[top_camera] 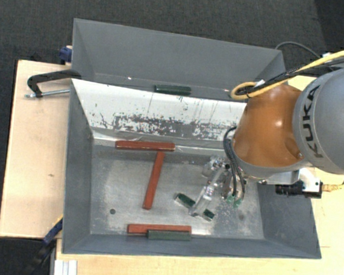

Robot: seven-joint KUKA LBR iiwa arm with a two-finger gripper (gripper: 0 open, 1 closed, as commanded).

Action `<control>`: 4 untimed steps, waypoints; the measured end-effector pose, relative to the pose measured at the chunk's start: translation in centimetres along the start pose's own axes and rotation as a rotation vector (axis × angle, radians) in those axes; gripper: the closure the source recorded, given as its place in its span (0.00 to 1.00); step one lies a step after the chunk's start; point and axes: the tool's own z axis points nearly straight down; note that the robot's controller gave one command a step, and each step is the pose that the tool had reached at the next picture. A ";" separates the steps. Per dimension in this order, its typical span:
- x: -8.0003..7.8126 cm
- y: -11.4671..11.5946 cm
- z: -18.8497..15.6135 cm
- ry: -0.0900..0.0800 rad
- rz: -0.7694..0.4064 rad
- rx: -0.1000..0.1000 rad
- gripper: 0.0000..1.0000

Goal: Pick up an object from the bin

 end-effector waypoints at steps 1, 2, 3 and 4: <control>0.0 0.0 0.0 0.000 0.000 0.000 0.00; -3.9 -0.9 -0.1 -0.001 -0.254 0.000 0.00; -3.9 -1.1 5.2 -0.005 -0.415 -0.001 0.00; -3.0 -3.0 9.3 0.003 -0.231 0.001 1.00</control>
Offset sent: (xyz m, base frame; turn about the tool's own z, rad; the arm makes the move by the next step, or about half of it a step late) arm 0.0566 -0.0428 0.0021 -0.3808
